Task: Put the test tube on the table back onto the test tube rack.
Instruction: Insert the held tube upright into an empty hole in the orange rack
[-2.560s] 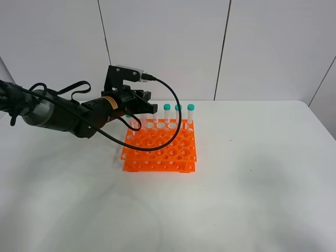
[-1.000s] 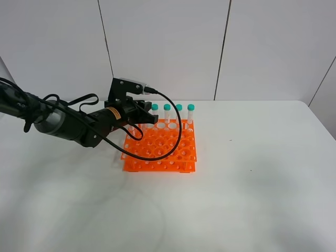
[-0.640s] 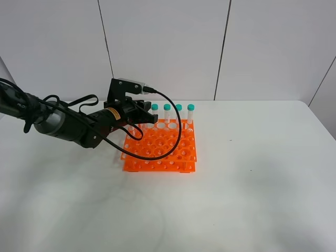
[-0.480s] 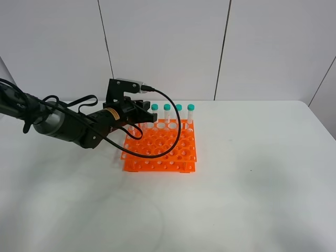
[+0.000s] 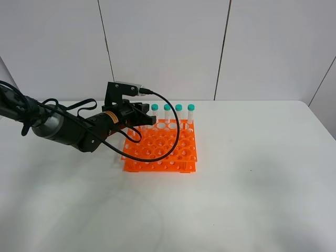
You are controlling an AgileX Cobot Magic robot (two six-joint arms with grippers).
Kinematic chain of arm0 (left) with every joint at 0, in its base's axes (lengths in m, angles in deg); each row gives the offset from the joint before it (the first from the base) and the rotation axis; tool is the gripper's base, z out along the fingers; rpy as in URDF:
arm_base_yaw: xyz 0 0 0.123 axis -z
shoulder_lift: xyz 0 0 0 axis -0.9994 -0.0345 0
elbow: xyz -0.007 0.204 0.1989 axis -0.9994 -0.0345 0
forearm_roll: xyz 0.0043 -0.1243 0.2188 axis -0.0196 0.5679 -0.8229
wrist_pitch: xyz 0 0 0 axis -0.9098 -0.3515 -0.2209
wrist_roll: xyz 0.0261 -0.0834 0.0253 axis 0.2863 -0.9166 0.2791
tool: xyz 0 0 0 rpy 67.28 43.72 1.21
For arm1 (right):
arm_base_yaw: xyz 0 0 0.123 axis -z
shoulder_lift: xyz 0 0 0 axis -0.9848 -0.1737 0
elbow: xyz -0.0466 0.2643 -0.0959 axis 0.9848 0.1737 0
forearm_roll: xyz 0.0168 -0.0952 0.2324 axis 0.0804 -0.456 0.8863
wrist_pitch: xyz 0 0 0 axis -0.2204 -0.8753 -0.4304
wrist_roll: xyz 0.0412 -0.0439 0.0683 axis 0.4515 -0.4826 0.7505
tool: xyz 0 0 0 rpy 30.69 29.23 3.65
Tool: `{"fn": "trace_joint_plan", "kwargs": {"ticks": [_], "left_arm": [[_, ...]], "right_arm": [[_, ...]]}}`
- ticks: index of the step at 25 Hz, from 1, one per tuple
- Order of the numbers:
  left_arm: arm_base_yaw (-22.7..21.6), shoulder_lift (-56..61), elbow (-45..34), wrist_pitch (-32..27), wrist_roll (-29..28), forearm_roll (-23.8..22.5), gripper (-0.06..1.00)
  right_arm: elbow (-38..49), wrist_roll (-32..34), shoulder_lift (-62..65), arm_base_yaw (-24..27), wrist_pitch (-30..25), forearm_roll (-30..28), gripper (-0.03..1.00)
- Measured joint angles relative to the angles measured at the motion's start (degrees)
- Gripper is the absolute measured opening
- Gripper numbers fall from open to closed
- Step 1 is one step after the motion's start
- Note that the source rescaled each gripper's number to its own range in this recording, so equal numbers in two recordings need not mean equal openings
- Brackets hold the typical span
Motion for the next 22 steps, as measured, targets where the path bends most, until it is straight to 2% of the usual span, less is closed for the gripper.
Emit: {"fn": "trace_joint_plan", "kwargs": {"ticks": [22], "left_arm": [[0.0, 0.0, 0.0, -0.1, 0.1, -0.4, 0.00]], "right_arm": [[0.0, 0.0, 0.0, 0.0, 0.0, 0.0, 0.76]]}}
